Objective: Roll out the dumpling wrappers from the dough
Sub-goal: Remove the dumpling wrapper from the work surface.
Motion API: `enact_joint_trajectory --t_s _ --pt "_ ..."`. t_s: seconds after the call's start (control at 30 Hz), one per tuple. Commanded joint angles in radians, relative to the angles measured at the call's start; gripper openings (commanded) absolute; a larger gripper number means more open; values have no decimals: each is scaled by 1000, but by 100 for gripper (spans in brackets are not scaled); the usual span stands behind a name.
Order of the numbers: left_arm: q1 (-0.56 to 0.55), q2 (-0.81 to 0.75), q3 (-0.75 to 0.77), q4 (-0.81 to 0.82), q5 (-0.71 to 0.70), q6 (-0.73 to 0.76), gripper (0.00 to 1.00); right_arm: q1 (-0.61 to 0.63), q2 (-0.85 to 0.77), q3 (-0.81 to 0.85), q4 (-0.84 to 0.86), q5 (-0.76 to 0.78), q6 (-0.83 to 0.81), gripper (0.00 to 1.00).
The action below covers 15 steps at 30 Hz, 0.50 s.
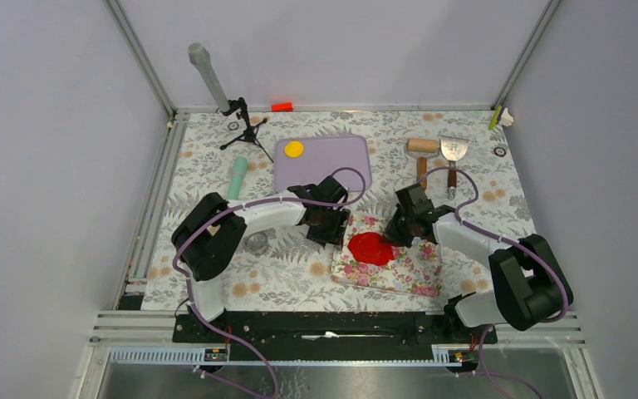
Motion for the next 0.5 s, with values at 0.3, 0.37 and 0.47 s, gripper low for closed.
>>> enact_joint_trajectory --t_s 0.3,0.37,0.47 --pt "3 37 -66 -6 -44 32 53 -9 61 -10 -34 141 -8 0" --pt "3 33 -70 -6 -52 34 53 -9 73 -7 -65 169 -8 0" --pt "2 33 -74 -7 -58 33 52 -9 73 -16 -94 192 -2 0"
